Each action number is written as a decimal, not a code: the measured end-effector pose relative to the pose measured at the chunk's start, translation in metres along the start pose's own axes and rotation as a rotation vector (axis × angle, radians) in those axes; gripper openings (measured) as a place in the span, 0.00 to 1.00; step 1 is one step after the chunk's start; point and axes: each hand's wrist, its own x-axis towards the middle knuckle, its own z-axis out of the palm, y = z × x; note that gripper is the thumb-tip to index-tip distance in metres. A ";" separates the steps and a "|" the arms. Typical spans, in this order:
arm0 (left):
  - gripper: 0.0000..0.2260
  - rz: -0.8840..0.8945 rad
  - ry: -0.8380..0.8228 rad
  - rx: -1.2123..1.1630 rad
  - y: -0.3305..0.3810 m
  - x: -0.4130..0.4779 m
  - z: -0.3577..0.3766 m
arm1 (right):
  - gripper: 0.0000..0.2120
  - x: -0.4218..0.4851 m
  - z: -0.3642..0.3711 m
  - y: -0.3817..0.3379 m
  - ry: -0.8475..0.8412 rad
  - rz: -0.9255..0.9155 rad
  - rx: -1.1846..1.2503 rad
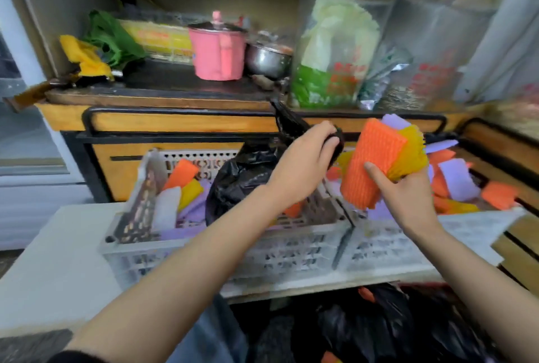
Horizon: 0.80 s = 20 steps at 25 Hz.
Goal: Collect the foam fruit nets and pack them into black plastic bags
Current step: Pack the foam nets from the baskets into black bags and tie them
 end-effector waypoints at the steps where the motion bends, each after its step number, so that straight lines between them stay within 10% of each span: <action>1: 0.07 -0.005 -0.061 -0.012 0.005 -0.005 0.022 | 0.40 -0.002 -0.018 0.011 0.028 0.022 -0.017; 10: 0.24 0.000 -0.669 0.300 0.023 -0.076 0.114 | 0.26 -0.026 -0.090 0.043 0.070 0.078 -0.127; 16: 0.14 0.291 -0.212 0.522 0.016 -0.083 0.063 | 0.29 -0.016 -0.060 0.016 0.196 -0.095 0.077; 20: 0.27 0.022 -0.392 0.672 -0.016 -0.081 0.047 | 0.36 -0.006 -0.051 0.010 0.098 -0.059 0.139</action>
